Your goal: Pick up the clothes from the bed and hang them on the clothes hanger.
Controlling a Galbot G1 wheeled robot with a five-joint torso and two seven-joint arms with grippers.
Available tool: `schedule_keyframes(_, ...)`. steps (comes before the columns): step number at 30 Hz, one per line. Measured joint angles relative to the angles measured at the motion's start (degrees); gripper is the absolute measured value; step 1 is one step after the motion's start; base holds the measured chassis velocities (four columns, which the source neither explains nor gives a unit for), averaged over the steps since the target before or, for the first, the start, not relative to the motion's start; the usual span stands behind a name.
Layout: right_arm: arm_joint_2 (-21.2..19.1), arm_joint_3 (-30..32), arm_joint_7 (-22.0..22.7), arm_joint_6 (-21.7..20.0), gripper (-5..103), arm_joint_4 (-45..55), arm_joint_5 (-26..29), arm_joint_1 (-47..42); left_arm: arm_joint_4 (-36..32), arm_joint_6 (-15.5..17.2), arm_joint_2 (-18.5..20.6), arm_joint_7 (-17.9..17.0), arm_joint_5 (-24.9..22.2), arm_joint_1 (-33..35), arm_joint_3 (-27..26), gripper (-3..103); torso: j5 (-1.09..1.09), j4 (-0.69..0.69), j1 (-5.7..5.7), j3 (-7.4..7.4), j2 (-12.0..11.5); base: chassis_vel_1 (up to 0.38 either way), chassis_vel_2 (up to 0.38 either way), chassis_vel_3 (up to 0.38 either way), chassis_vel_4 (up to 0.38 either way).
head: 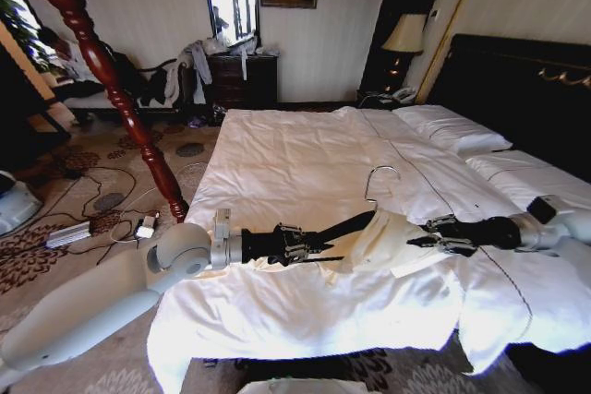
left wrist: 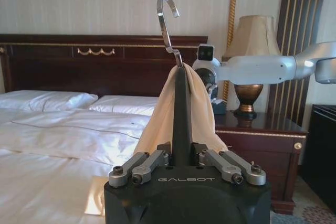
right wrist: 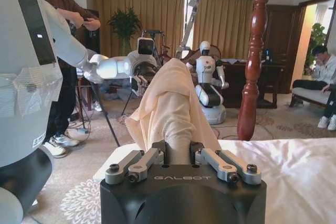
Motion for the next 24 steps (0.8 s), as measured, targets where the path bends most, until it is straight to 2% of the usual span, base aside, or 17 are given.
schedule_keyframes(3,0.0,0.1,0.1,0.2,20,0.1,0.2,0.0,-0.2,-0.2,0.2,-0.3,0.0,0.0,-0.4,15,0.00,0.00,0.00,0.00,0.0,0.000,0.000,0.000,0.000)
schedule_keyframes(7,0.3,0.1,0.3,0.4,19,0.4,0.3,0.0,-0.4,-0.8,0.4,-1.8,0.1,0.5,-1.5,34,0.00,0.00,0.00,0.00,0.0,0.000,0.000,0.000,0.000)
schedule_keyframes(9,0.4,0.1,0.4,0.4,19,0.4,0.3,-0.1,-0.4,-0.9,0.5,-1.9,0.1,0.7,-1.7,34,0.00,0.00,0.00,0.00,0.0,0.000,0.000,0.000,0.000)
schedule_keyframes(12,0.8,0.3,0.4,0.4,18,0.3,-0.3,-0.3,-0.4,-1.2,0.5,-2.5,0.3,1.3,-3.9,51,0.00,0.00,0.00,0.00,0.0,0.000,0.000,0.000,0.000)
schedule_keyframes(13,0.8,0.3,0.4,0.4,18,0.3,-0.3,-0.3,-0.4,-1.2,0.5,-2.5,0.3,1.3,-3.9,51,0.00,0.00,0.00,0.00,0.0,0.000,0.000,0.000,0.000)
schedule_keyframes(14,0.9,0.4,0.5,0.4,18,0.2,-0.6,-0.4,-0.4,-1.4,0.3,-2.7,0.0,1.7,-5.1,56,0.00,0.00,0.00,0.00,0.0,0.000,0.000,0.000,0.000)
schedule_keyframes(16,1.2,0.6,0.5,0.5,14,-0.2,-1.1,-0.4,-0.4,-1.5,0.1,-3.0,-1.0,2.7,-8.0,67,0.00,0.00,0.00,0.00,0.0,0.000,0.000,0.000,0.000)
schedule_keyframes(17,1.4,0.6,0.5,0.5,8,-0.3,-1.2,-0.5,-0.5,-1.6,0.0,-3.2,-1.7,3.2,-9.4,67,0.00,-0.01,0.00,0.00,0.0,0.000,0.000,0.000,0.000)
schedule_keyframes(18,1.4,0.6,0.5,0.5,8,-0.3,-1.2,-0.5,-0.5,-1.6,0.0,-3.2,-1.7,3.2,-9.4,67,0.00,-0.01,0.00,0.00,0.0,0.000,0.000,0.000,0.000)
schedule_keyframes(19,1.5,0.6,0.6,0.5,4,-0.4,-1.2,-0.6,-0.6,-1.6,0.0,-3.5,-2.6,4.0,-11.0,72,0.00,0.00,0.00,0.00,0.0,0.000,0.000,0.000,0.000)
schedule_keyframes(22,1.9,0.6,0.5,0.5,1,-0.5,-1.7,-0.8,0.0,-1.6,0.3,-4.8,-4.2,6.4,-14.5,89,-0.01,0.01,0.00,0.00,0.0,0.000,0.000,0.000,0.000)
schedule_keyframes(24,2.1,0.5,0.5,0.6,0,-0.6,-2.0,-0.8,0.3,-1.7,0.3,-5.0,-4.3,6.9,-14.8,89,-0.01,0.01,0.00,0.00,0.0,0.000,0.000,0.000,0.000)
